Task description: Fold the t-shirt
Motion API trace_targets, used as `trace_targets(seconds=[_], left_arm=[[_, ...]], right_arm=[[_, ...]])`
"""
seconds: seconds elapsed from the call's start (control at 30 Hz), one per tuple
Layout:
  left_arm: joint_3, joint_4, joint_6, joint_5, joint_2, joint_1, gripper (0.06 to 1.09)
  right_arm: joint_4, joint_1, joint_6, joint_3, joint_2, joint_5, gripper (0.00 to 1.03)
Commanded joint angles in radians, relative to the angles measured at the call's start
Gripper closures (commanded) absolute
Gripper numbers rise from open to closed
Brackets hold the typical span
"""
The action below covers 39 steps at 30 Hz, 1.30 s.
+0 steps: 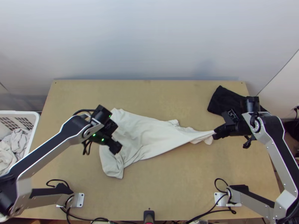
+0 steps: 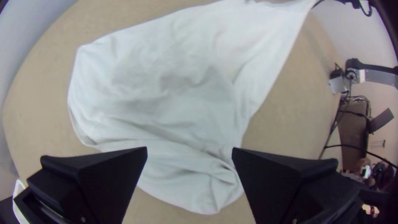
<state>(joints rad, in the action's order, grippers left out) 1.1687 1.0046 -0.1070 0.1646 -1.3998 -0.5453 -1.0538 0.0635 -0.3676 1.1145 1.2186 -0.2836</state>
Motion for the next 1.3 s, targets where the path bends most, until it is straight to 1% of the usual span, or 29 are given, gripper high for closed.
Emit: trace_targets(seconds=[0.0,0.1,0.17,0.23,0.37,0.43,0.5,0.73,0.8,0.83,0.97,1.1,1.17,1.27], left_arm=[[0.009,-0.112,-0.045,-0.125,-0.137,0.081,0.10],[0.016,-0.158,-0.099,-0.125,-0.159,0.150,0.10],[0.013,-0.204,-0.204,-0.126,-0.162,0.194,0.10],[0.037,-0.221,-0.263,-0.128,-0.179,0.246,0.10],[0.062,-0.253,-0.316,-0.126,-0.205,0.317,0.11],[0.055,-0.253,-0.346,-0.128,-0.215,0.320,0.11],[0.042,-0.254,-0.379,-0.128,-0.209,0.320,0.14],[0.025,-0.231,-0.445,-0.129,-0.183,0.355,0.14],[0.036,-0.210,-0.454,-0.135,-0.176,0.377,0.14],[0.052,-0.173,-0.453,-0.135,-0.180,0.392,0.14],[0.086,-0.110,-0.416,-0.132,-0.192,0.466,0.14],[0.141,0.014,-0.318,-0.108,-0.226,0.507,0.14],[0.146,0.054,-0.283,-0.074,-0.231,0.512,0.14],[0.151,0.094,-0.224,-0.053,-0.252,0.513,0.14]], right_arm=[[0.023,0.002,0.018,0.045,0.002,0.012,1.00],[0.028,0.001,0.024,0.051,-0.001,0.014,1.00],[0.028,0.001,0.032,0.045,-0.002,0.014,1.00],[0.031,0.004,0.036,0.041,-0.002,0.012,1.00],[0.046,0.010,0.058,0.041,-0.005,0.012,1.00],[0.051,0.013,0.061,0.042,-0.005,0.012,1.00],[0.051,0.016,0.065,0.048,-0.005,0.012,1.00],[0.055,0.013,0.067,0.054,-0.004,0.014,1.00],[0.055,0.013,0.070,0.054,-0.007,0.014,1.00],[0.055,0.012,0.075,0.054,-0.008,0.015,1.00],[0.055,0.012,0.082,0.053,-0.011,0.015,1.00],[0.064,0.013,0.090,0.034,-0.013,0.014,1.00],[0.074,0.015,0.098,0.030,-0.018,0.014,1.00],[0.080,0.022,0.108,0.030,-0.019,0.015,1.00]])
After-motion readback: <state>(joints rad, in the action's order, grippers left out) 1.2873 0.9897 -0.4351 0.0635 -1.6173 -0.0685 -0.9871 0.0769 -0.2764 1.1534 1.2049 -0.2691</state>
